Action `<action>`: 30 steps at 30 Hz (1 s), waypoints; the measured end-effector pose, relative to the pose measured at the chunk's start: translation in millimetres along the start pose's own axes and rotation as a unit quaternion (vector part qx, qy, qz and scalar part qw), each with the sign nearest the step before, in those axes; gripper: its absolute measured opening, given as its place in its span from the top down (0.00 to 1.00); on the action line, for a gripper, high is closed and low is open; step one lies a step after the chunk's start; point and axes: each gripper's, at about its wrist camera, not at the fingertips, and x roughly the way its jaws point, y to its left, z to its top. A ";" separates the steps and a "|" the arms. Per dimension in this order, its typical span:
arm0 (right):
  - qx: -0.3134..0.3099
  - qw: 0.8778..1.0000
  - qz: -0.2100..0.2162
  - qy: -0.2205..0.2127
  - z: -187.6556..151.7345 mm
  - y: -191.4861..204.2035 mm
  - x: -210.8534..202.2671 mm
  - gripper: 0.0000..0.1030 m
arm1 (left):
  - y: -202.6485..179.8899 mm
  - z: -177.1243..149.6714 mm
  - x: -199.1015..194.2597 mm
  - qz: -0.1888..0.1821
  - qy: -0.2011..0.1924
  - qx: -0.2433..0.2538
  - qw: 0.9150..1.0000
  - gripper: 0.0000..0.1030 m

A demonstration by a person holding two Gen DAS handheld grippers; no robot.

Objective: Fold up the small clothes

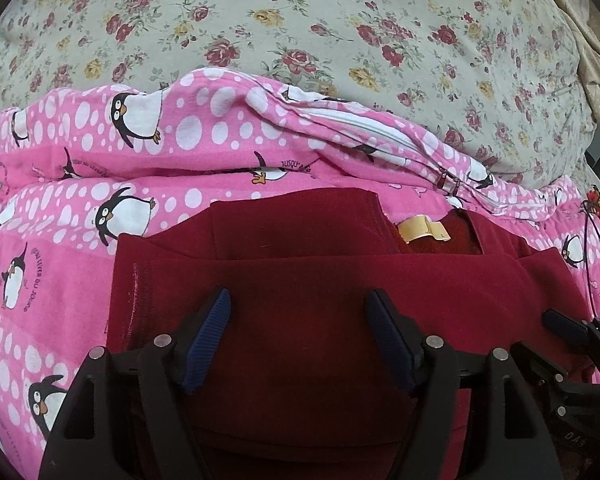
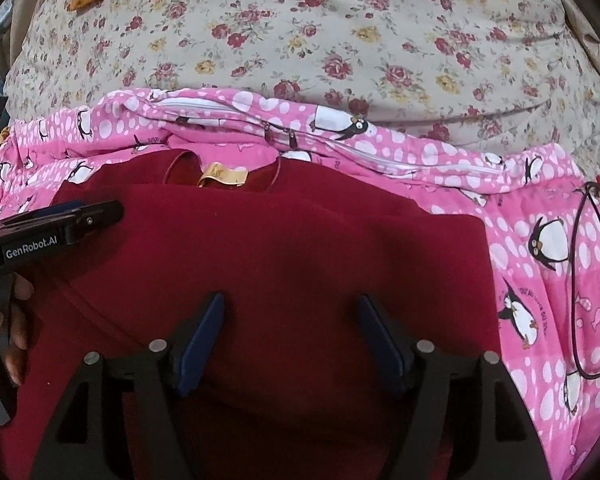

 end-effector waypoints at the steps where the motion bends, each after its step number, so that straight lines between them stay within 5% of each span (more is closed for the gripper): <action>1: 0.001 1.000 -0.002 0.000 0.7 0.1 -1.6 0.29 | 0.3 -0.3 -0.4 -0.001 0.000 0.000 1.000 0.45; 6: 0.020 0.998 -0.012 -0.064 3.4 0.1 -31.6 0.31 | 1.6 2.9 -13.6 0.008 -0.011 -0.006 1.000 0.47; 10: 0.028 0.999 -0.023 0.013 -1.3 -11.7 3.2 0.24 | -4.2 -0.6 -5.9 0.035 0.003 0.012 0.999 0.47; 17: 0.049 0.998 -0.015 -0.033 -9.9 -17.3 -28.6 0.21 | 8.1 -9.3 -21.9 0.029 0.006 -0.002 1.000 0.47; 22: 0.098 0.993 0.004 -0.058 -47.9 -37.5 -75.0 0.21 | 15.7 -35.3 -52.1 0.032 0.018 0.027 0.999 0.47; 27: 0.134 0.990 0.005 -0.036 -100.2 -54.7 -107.5 0.21 | 30.1 -64.1 -105.1 0.049 0.019 0.024 0.998 0.47; 30: 0.176 0.984 0.027 0.019 -130.0 -74.3 -111.0 0.21 | 42.8 -82.5 -139.8 0.048 -0.008 0.027 0.998 0.47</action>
